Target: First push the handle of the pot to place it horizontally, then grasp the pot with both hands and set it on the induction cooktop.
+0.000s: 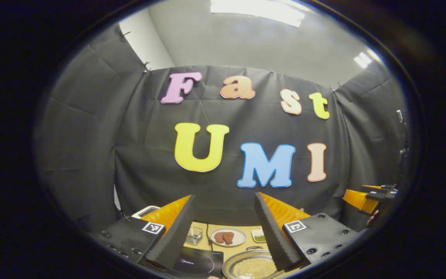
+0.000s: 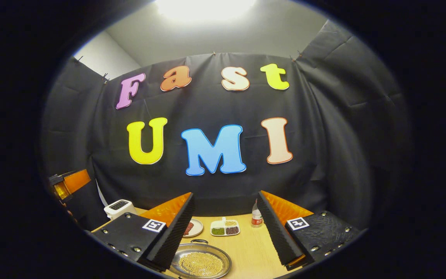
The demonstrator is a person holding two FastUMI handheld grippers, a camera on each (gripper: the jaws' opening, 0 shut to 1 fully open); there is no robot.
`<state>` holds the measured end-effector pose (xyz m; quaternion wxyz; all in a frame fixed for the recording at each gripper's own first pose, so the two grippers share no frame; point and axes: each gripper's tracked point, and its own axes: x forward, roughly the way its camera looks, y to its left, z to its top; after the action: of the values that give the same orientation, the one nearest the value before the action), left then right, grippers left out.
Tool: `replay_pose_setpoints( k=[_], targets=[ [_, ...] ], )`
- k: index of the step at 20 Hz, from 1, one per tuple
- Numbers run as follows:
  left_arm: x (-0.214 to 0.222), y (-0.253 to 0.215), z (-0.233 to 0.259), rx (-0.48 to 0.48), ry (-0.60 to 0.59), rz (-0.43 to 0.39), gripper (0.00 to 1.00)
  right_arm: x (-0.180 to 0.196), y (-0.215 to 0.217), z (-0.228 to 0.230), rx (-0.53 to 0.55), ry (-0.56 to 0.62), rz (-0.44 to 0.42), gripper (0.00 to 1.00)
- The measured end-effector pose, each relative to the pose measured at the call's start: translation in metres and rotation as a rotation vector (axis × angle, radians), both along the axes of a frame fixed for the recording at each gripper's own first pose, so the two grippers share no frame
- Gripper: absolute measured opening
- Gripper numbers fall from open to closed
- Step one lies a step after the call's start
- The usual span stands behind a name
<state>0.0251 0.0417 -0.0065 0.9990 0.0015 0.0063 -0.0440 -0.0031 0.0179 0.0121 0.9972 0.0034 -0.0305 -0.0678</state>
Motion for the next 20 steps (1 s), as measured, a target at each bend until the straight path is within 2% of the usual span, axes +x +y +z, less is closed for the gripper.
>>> replay_pose_setpoints(
  k=[7, 13, 16, 18, 20],
  targets=[
    [0.013, -0.001, 0.000, -0.005, -0.004, -0.054, 0.97, 0.001, 0.002, -0.005, -0.017, 0.015, -0.043, 0.98],
    [0.018, 0.004, -0.010, -0.009, 0.018, -0.105, 0.97, -0.002, 0.016, -0.030, 0.000, 0.062, -0.069, 0.98],
    [0.020, -0.001, -0.017, -0.025, 0.033, -0.154, 0.96, -0.006, 0.013, -0.057, 0.047, 0.127, -0.124, 0.57],
    [0.019, -0.004, -0.024, -0.022, 0.049, -0.182, 0.99, -0.006, 0.019, -0.073, 0.080, 0.167, -0.111, 0.31],
    [0.019, -0.006, -0.026, -0.014, 0.052, -0.185, 0.97, -0.005, 0.023, -0.098, 0.082, 0.243, -0.082, 0.24]
  ],
)
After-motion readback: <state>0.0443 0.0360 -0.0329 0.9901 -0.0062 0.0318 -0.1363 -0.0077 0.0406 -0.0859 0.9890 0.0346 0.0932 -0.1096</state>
